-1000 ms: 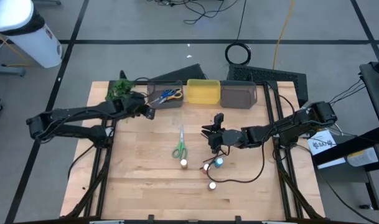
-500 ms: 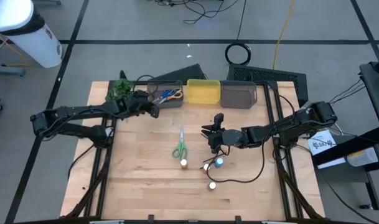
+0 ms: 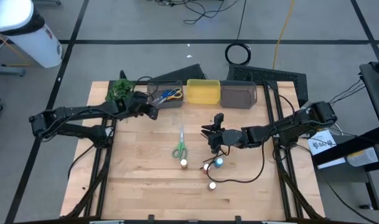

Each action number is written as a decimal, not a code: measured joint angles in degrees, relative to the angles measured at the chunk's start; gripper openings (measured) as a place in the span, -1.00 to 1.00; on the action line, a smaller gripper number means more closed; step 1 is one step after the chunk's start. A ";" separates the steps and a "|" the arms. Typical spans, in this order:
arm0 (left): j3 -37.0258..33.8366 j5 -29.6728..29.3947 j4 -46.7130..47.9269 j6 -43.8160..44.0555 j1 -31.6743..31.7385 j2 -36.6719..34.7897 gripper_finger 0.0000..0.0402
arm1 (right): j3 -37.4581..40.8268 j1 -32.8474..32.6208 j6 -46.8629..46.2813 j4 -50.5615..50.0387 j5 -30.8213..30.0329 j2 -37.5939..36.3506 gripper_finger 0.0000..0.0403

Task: Pick & Place Paint Supplies
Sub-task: Put the blue scissors into the left black bin, then put the green scissors into the left black bin

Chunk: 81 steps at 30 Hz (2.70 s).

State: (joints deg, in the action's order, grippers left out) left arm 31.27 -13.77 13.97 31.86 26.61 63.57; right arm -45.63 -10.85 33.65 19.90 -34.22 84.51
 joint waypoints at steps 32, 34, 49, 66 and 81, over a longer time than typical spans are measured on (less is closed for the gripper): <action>0.00 -8.88 -5.57 -3.14 0.74 2.86 -0.23 | -0.02 -0.02 0.00 0.02 0.00 0.00 -0.65; 0.00 -8.99 -7.14 -4.15 0.74 2.86 -0.23 | -0.02 0.00 0.00 0.02 0.00 0.00 -0.65; 0.00 8.58 -20.30 -10.93 -0.24 0.06 -0.23 | -0.02 0.00 -3.28 1.18 0.02 0.00 -0.65; -0.04 19.79 -26.07 -12.59 -11.79 6.17 -0.23 | -0.07 -0.01 -6.24 4.15 0.01 0.00 -0.65; -0.02 10.76 -45.87 -33.59 -25.25 28.65 -0.23 | -0.07 -0.02 -6.13 4.31 0.00 0.00 -0.65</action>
State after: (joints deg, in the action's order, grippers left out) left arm 31.24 -3.01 -31.90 -1.74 1.36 92.22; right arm -45.69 -10.87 27.52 24.21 -34.22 84.51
